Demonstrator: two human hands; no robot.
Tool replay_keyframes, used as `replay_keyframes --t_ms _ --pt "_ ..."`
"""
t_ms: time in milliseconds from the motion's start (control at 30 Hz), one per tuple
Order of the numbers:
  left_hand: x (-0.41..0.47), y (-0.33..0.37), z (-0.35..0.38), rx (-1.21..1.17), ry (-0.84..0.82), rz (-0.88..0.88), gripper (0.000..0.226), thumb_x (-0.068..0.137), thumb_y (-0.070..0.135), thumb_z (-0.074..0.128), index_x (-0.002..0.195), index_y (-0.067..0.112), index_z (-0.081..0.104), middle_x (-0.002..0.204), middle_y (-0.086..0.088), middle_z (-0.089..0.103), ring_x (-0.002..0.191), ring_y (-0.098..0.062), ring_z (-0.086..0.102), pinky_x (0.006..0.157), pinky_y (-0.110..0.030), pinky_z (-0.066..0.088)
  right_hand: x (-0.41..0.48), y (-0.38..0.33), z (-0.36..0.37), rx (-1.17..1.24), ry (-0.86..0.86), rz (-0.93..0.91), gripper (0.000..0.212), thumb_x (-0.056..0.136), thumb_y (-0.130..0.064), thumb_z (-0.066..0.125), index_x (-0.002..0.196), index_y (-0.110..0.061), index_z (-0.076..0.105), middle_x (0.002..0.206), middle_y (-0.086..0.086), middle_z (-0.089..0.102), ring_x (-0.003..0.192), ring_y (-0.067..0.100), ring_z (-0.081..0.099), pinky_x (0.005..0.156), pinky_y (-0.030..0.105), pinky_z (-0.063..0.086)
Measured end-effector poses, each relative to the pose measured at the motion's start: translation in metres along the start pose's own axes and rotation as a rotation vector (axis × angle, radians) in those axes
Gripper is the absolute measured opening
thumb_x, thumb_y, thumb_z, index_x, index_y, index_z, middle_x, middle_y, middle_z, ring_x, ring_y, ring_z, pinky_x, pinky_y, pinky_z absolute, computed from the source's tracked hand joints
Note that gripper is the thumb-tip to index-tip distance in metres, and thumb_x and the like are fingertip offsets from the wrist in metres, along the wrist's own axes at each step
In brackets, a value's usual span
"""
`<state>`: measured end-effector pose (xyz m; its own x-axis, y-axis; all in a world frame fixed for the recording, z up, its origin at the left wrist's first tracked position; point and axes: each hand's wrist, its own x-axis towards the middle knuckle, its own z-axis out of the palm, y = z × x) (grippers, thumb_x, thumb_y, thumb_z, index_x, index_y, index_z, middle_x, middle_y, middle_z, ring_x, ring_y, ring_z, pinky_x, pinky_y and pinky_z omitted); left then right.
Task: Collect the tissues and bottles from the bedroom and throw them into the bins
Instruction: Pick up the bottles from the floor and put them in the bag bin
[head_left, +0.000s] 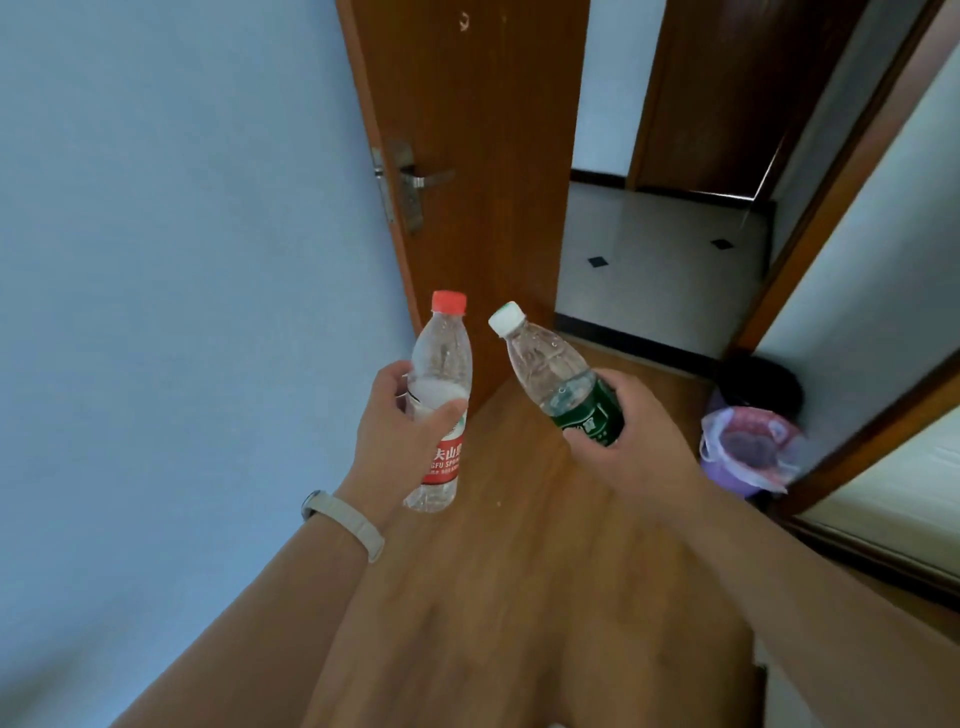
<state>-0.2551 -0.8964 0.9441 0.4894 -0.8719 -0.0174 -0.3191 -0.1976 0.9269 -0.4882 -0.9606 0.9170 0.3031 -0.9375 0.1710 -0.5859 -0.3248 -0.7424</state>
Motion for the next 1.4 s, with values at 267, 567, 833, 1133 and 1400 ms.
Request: replay_keyframes --t_ms 267,567,833,1133,1400 --pt "0.041 0.034 0.085 0.073 -0.121 0.063 0.054 0.082 0.036 0.075 0.125 0.032 0.043 0.114 0.012 0.059 0.098 -0.014 0.063 0.088 -0.038 0.055 0.019 0.060 -0.056 0.005 0.147 0.100 0.063 0.075 -0.035 0.076 0.128 -0.036 0.041 0.115 -0.014 0.053 0.097 -0.003 0.054 0.077 0.015 0.049" --pt "0.118 0.044 0.159 0.046 -0.325 0.129 0.053 0.083 0.040 0.072 0.125 0.034 0.041 0.115 0.013 0.058 0.100 -0.016 0.063 0.084 -0.028 0.053 0.053 0.107 -0.091 -0.065 0.238 0.304 0.070 0.078 -0.035 0.077 0.135 -0.034 0.037 0.103 -0.028 0.045 0.093 -0.007 0.052 0.061 0.005 0.039" --pt "0.232 0.066 0.234 -0.098 -0.592 0.171 0.051 0.082 0.031 0.075 0.123 0.036 0.044 0.115 0.012 0.060 0.102 -0.015 0.063 0.087 -0.031 0.054 0.129 0.136 -0.097 -0.223 0.345 0.504 0.074 0.075 -0.039 0.077 0.136 -0.035 0.035 0.119 -0.016 0.048 0.103 0.004 0.049 0.076 0.012 0.044" --pt "0.378 0.076 0.282 -0.148 -0.771 0.155 0.058 0.078 0.036 0.078 0.125 0.036 0.044 0.115 0.011 0.061 0.102 -0.017 0.065 0.087 -0.037 0.057 0.220 0.141 -0.093 -0.307 0.460 0.630 0.072 0.075 -0.042 0.075 0.136 -0.031 0.038 0.116 -0.015 0.048 0.101 0.006 0.052 0.073 0.014 0.039" --pt "0.411 0.096 0.345 -0.186 -0.918 0.169 0.055 0.079 0.027 0.079 0.123 0.033 0.046 0.111 0.011 0.063 0.096 -0.013 0.066 0.071 -0.020 0.055 0.253 0.166 -0.110 -0.355 0.555 0.721 0.064 0.075 -0.046 0.071 0.130 -0.037 0.039 0.112 -0.018 0.050 0.094 0.003 0.052 0.067 0.010 0.037"
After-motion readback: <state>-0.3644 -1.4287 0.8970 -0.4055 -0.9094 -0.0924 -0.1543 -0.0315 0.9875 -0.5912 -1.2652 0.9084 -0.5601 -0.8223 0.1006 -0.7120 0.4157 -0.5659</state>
